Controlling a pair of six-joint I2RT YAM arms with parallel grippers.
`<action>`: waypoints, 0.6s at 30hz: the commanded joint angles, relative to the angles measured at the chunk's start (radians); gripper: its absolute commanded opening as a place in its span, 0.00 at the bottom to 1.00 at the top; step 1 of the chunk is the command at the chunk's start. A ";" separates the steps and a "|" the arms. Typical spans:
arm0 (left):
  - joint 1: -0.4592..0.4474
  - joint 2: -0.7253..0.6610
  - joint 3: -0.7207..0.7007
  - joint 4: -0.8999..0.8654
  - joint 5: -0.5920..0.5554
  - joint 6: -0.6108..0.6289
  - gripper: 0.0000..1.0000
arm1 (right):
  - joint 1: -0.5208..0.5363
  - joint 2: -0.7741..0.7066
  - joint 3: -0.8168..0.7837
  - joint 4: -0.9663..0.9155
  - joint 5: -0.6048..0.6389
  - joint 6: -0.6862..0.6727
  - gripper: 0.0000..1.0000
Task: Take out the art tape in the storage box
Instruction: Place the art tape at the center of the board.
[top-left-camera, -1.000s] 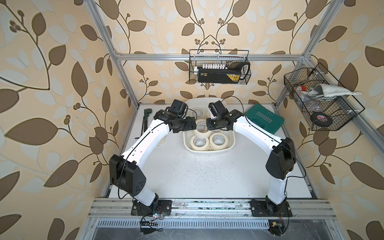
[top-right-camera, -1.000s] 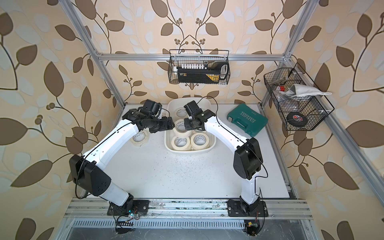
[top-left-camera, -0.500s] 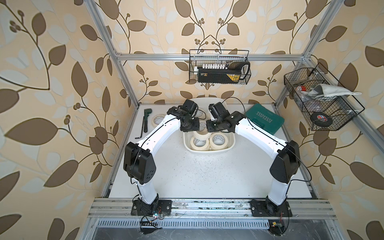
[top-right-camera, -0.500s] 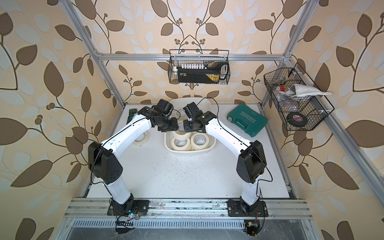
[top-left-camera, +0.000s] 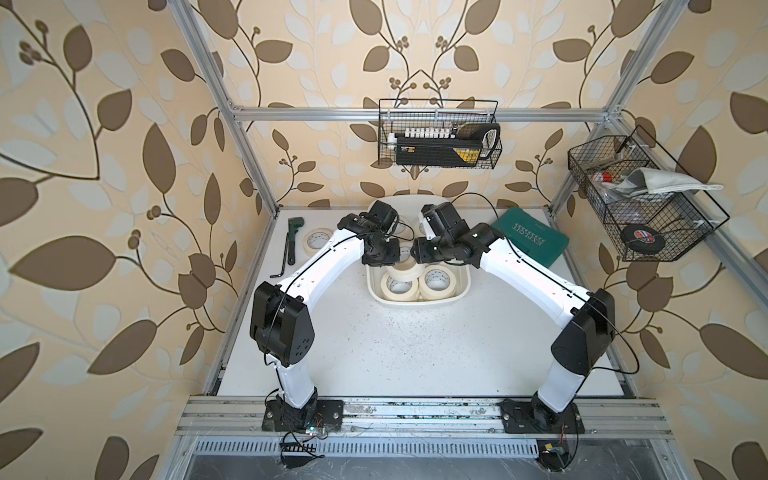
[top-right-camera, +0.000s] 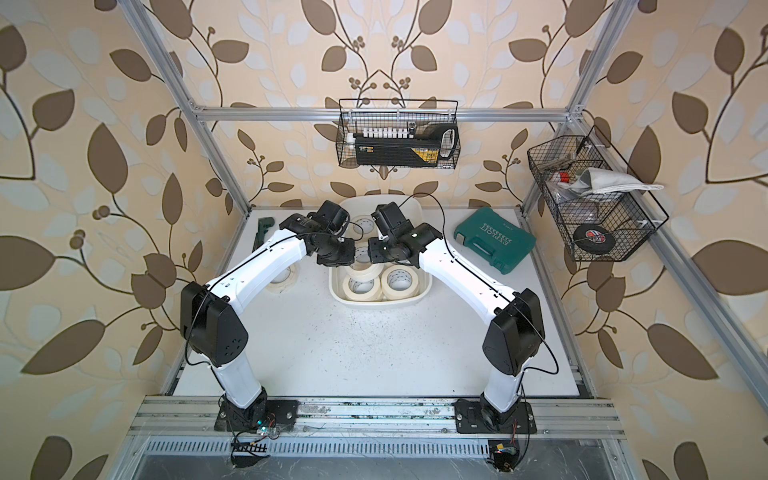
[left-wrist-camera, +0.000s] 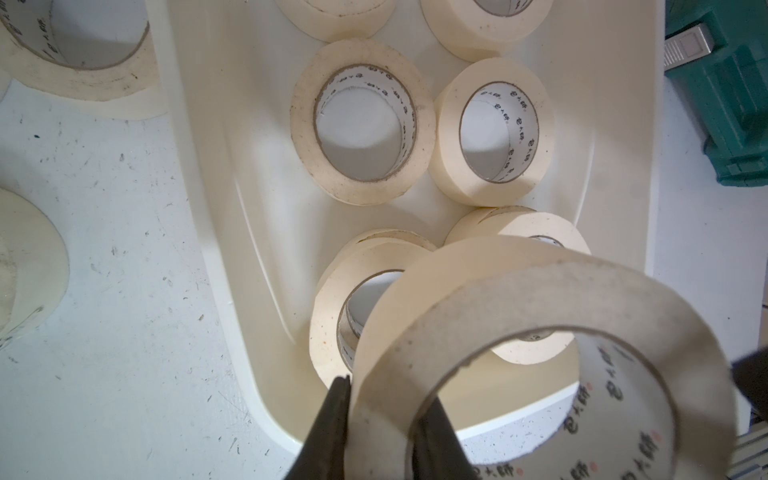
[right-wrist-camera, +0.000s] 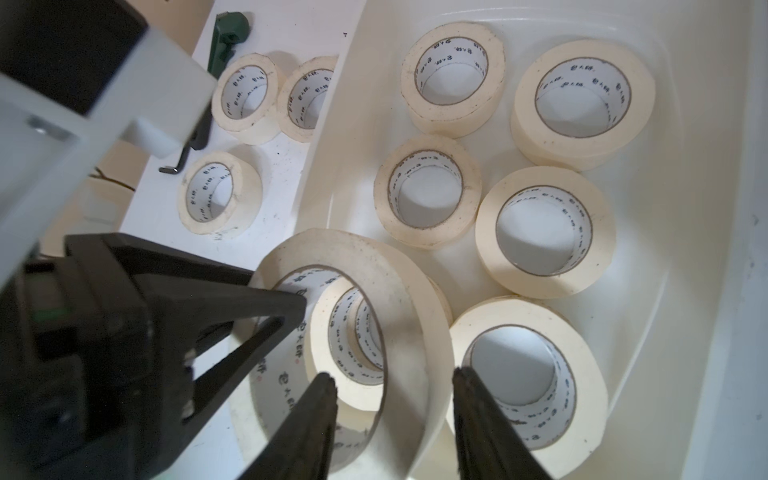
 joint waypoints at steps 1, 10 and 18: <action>0.007 -0.038 0.035 0.002 -0.010 -0.006 0.07 | -0.004 -0.059 -0.019 0.016 -0.052 0.013 0.56; 0.040 -0.089 0.026 -0.033 -0.086 0.003 0.07 | -0.042 -0.170 -0.067 0.029 -0.070 0.013 0.65; 0.211 -0.190 -0.103 -0.013 -0.069 -0.039 0.05 | -0.109 -0.220 -0.142 0.051 -0.094 0.025 0.65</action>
